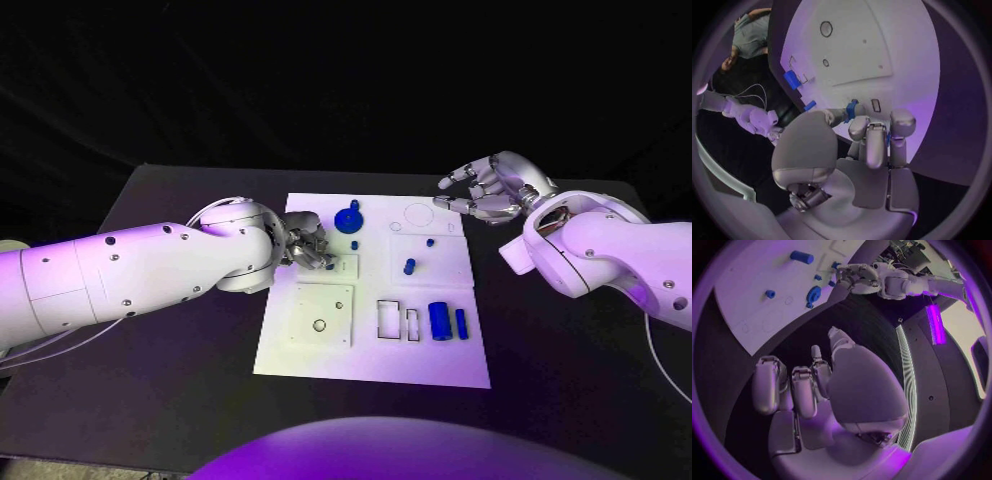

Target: Assemble the parts on the task board

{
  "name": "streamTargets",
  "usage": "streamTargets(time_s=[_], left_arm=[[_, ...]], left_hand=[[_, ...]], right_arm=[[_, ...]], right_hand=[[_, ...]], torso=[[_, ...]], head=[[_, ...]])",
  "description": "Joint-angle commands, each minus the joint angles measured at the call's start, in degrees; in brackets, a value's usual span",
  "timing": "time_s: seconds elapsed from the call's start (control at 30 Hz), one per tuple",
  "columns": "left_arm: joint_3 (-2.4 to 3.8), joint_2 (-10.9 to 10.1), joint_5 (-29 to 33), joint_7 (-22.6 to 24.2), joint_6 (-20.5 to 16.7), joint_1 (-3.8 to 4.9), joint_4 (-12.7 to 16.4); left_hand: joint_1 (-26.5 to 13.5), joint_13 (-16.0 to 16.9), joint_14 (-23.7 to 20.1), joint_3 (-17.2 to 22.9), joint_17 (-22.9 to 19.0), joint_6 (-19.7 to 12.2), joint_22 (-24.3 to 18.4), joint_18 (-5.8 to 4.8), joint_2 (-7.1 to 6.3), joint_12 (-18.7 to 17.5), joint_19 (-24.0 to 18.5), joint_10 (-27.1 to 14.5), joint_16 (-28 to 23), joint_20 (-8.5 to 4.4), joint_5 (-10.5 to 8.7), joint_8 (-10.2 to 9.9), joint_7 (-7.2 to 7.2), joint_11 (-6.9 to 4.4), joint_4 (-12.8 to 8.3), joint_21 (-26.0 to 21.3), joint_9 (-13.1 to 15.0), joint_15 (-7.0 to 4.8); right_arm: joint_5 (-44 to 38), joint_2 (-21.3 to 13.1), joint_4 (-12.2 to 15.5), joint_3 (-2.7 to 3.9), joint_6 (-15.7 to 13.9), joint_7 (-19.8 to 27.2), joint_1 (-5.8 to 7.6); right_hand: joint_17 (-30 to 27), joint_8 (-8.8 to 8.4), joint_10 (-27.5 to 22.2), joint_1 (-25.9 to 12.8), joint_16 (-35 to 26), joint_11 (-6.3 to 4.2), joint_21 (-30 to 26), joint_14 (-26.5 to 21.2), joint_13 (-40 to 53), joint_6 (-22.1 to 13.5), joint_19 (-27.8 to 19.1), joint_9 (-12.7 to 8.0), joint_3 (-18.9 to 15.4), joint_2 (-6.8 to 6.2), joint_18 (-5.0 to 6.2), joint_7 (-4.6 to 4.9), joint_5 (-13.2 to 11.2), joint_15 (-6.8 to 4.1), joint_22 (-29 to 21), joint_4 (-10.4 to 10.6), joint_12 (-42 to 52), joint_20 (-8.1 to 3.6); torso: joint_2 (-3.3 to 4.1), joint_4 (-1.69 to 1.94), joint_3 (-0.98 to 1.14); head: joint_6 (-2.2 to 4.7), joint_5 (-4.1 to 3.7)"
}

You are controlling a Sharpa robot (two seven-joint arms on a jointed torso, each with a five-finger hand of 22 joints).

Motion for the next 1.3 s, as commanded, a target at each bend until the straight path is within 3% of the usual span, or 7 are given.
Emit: streamTargets(time_s=[0.03, 0.6, 0.9, 1.3], left_arm=[[0.02, 0.03, -0.57, -0.19, 2.21, -0.02, -0.02], [0.03, 0.25, -0.57, -0.30, 3.28, -0.02, -0.20], [0.04, 0.43, 0.15, -0.26, 3.31, -0.01, -0.65], [0.06, 0.61, 1.32, -0.24, 3.95, 0.00, -1.14]], left_hand=[[0.64, -0.09, 3.08, 9.95, 2.53, 0.06, 0.21, -1.01, -0.16, 0.21, 0.53, 0.39, 0.31, 0.08, 0.01, 0.17, -0.42, 0.00, -9.65, 0.30, 0.11, -0.41], [0.42, -0.25, 3.08, 10.29, 2.53, 0.10, 0.28, -1.03, -0.26, 0.11, 0.54, 0.33, 0.30, 0.10, -0.03, 0.15, -0.38, 0.03, -9.78, 0.35, 0.16, -0.40], [-2.56, -0.29, 3.08, 10.85, 2.54, 0.41, 0.41, -1.04, 0.22, 0.11, 0.45, 0.46, 0.27, 0.20, -0.47, 0.31, -0.39, 0.10, -8.57, 0.44, 0.61, -0.30], [-8.51, 0.09, 3.10, 8.96, 2.60, 1.02, 0.61, -1.05, -0.87, 0.39, 0.43, 0.57, 0.25, 0.11, -0.57, 0.17, -0.75, -0.13, -5.68, 0.53, 1.00, -0.47]], right_arm=[[-0.63, 0.02, -0.01, 0.00, 0.90, 0.00, -0.05], [-0.63, 0.09, -0.09, 0.00, 1.02, -0.04, -0.09], [-0.63, 0.11, -0.15, -0.01, 1.06, -0.06, -0.12], [-0.63, -0.09, -0.11, -0.01, 1.20, -0.29, -0.14]], right_hand=[[7.63, 0.34, -0.33, -0.58, -0.13, -0.09, -0.30, 4.21, 1.86, -0.32, -0.47, 0.05, 0.28, 0.15, 0.67, 0.02, -0.02, -0.51, 4.26, 0.07, -0.30, 0.06], [7.52, 0.50, -0.34, -0.80, -0.18, -0.11, -0.42, 4.19, 1.84, -0.38, -0.51, 0.07, 0.31, 0.12, 0.69, 0.00, -0.01, -0.53, 4.19, 0.06, -0.32, 0.04], [7.55, 0.54, -0.32, -0.91, -0.17, -0.11, -0.45, 4.20, 1.86, -0.40, -0.52, 0.07, 0.32, 0.15, 0.70, 0.00, -0.02, -0.53, 4.17, 0.09, -0.30, 0.04], [7.47, 0.78, -0.32, -1.73, -0.21, -0.11, -0.55, 4.19, 1.83, -0.54, -0.51, 0.09, 0.32, 0.39, 0.70, -0.01, -0.03, -0.54, 4.14, 0.21, -0.31, 0.02]], torso=[[-0.02, 0.03, -0.03], [0.03, -0.04, 0.04], [-0.02, -0.07, 0.07], [-0.02, -0.05, 0.06]], head=[[-0.03, 0.03], [-0.17, 0.10], [-0.38, 0.11], [-0.56, -0.10]])
